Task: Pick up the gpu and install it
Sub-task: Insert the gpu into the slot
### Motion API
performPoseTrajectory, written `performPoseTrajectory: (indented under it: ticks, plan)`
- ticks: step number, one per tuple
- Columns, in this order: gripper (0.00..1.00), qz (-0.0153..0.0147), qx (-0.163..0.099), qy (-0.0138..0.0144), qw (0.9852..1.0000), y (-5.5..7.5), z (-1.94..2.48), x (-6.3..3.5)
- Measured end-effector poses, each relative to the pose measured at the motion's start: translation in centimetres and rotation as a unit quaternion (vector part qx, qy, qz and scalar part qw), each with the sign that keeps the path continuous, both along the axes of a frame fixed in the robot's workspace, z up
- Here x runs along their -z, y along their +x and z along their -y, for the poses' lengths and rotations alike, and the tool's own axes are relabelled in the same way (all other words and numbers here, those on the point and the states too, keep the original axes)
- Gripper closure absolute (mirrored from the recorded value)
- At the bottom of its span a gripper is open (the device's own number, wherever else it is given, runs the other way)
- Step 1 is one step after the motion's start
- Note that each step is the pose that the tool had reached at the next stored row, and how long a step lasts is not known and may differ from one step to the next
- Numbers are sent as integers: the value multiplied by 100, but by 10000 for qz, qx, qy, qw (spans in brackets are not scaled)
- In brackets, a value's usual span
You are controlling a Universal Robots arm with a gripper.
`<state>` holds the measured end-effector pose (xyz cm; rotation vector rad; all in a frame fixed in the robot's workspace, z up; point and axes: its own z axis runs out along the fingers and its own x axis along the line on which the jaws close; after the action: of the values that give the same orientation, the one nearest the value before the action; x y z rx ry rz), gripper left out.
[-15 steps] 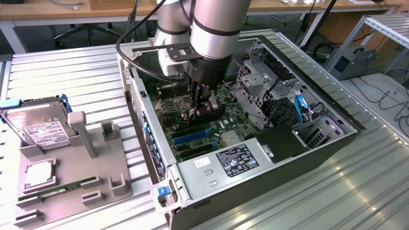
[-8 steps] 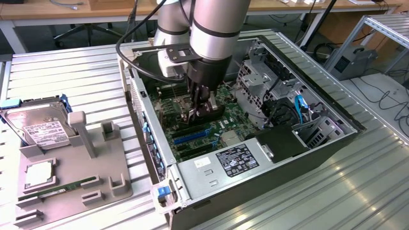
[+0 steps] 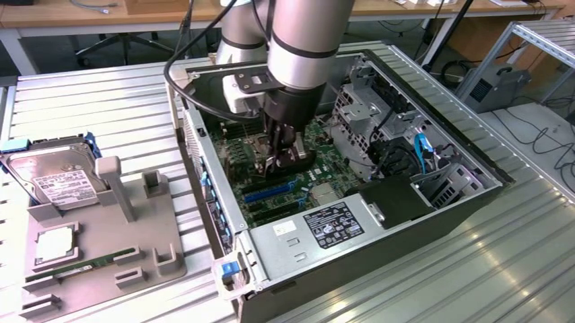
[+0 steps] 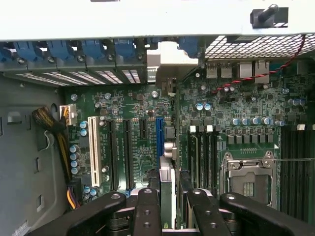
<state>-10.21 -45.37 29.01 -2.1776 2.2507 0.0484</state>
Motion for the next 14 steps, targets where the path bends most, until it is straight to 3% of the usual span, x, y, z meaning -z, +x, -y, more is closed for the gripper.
performPoseTrajectory:
  ticks: [7, 14]
  plan:
    - [74, 0, 0, -7, 10000, 0, 67, 34]
    - [74, 0, 0, -82, 10000, -11, 83, 97]
